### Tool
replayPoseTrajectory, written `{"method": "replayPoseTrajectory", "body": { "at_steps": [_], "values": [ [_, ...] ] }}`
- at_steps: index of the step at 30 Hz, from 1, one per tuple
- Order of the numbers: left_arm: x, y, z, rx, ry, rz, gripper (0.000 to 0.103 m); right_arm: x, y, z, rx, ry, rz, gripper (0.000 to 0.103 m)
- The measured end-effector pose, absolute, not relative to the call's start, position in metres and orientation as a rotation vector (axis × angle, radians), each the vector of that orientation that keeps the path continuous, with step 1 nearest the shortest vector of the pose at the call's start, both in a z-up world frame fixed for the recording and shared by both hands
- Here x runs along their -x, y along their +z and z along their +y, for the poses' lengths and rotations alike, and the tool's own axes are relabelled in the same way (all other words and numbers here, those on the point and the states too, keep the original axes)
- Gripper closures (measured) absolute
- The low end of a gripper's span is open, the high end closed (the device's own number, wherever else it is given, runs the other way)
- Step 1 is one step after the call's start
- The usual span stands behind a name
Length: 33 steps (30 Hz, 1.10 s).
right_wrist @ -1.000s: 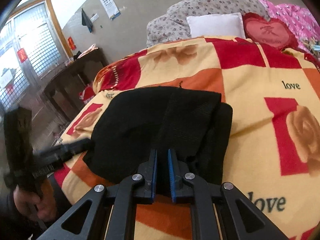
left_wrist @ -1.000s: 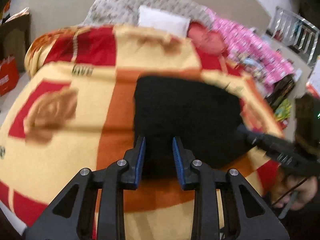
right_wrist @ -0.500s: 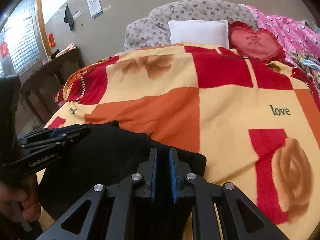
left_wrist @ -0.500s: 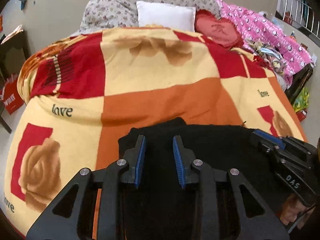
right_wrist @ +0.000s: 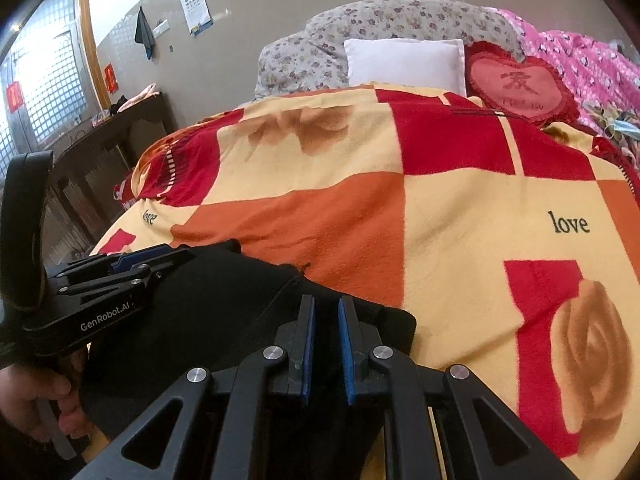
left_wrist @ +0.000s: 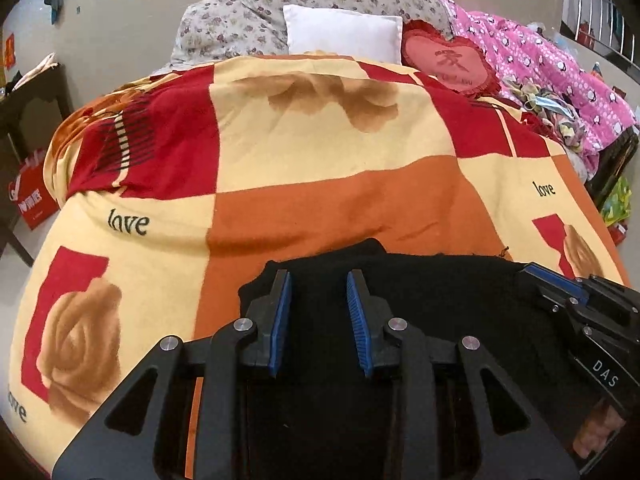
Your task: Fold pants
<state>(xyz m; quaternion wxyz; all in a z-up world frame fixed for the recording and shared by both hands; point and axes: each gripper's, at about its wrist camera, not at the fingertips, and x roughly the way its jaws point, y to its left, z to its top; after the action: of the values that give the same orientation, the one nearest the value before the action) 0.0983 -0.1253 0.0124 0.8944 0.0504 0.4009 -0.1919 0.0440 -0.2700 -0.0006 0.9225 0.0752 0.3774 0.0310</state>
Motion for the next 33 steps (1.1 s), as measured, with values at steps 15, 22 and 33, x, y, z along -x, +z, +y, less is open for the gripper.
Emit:
{"method": "replayPoseTrajectory", "body": {
  "at_steps": [15,22,33],
  "values": [
    [-0.099,0.013,-0.121,-0.077,-0.426,0.817,0.074,-0.042,0.006,-0.283,-0.266,0.073,0.792,0.091],
    [-0.058,0.042,-0.074,0.027,-0.532,0.759,0.075,0.021,0.044,-0.248,-0.152,0.107,0.71,0.089],
    [-0.053,0.032,-0.059,0.081,-0.566,0.842,0.075,0.028,0.022,-0.267,-0.339,0.128,0.736,0.076]
  ]
}}
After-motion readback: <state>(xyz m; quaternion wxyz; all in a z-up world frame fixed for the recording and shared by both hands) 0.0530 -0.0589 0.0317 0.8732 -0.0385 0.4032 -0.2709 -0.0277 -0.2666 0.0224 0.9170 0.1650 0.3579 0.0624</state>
